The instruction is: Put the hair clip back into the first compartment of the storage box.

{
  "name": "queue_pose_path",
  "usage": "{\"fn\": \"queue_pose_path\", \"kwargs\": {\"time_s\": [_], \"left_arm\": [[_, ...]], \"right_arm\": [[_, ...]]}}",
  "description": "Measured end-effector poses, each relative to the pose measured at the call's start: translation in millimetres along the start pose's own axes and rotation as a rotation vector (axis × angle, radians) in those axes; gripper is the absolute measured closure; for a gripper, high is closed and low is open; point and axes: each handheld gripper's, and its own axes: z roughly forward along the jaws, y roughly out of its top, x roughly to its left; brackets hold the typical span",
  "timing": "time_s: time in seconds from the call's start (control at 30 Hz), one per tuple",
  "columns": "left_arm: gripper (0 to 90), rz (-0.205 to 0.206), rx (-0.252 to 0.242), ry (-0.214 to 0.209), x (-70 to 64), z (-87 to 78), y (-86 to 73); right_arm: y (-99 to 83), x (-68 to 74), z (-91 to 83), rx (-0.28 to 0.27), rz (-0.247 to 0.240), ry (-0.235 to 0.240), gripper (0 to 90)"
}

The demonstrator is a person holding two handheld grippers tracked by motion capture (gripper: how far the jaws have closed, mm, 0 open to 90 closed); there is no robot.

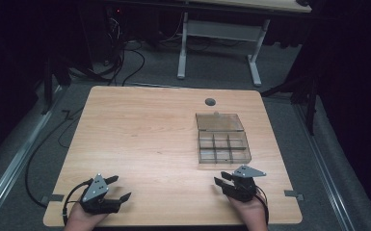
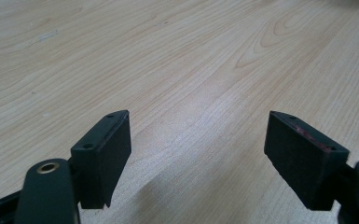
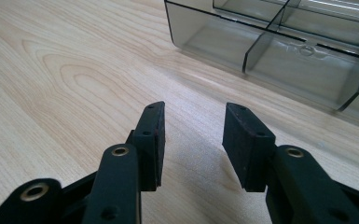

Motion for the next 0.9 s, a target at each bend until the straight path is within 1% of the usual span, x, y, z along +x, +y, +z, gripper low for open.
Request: {"fn": "queue_pose_path", "kwargs": {"time_s": [0.17,0.37,0.6,0.67,0.73,0.8,0.83,0.9], "left_arm": [[23.4,0.001,0.000,-0.003,-0.1,-0.2,-0.1],[23.2,0.001,0.004,-0.004,0.1,0.2,0.0],[22.9,-0.003,0.003,-0.002,0.4,0.1,0.0],[22.8,-0.005,0.002,-0.002,0.6,0.2,0.1],[22.8,-0.006,0.005,-0.001,0.8,0.2,0.2],[22.8,-0.006,0.005,0.000,0.8,0.2,0.2],[22.8,-0.006,0.003,0.001,0.7,0.2,0.2],[22.8,-0.006,0.001,0.001,0.6,0.3,0.2]], "right_arm": [[0.1,1.9,2.4,0.008,-0.014,-0.018,57.1],[0.0,1.6,2.2,0.006,-0.007,-0.017,56.8],[0.0,2.1,2.0,0.006,-0.017,-0.027,57.8],[0.4,0.7,-0.7,-0.014,-0.002,-0.024,58.4],[0.8,-0.7,-2.8,-0.019,0.007,-0.025,58.4],[1.1,-0.3,-3.6,-0.020,0.010,-0.028,58.4],[1.8,0.7,-5.1,-0.021,0.008,-0.020,58.3],[2.0,1.6,-5.8,-0.021,0.005,-0.020,58.3]]}}
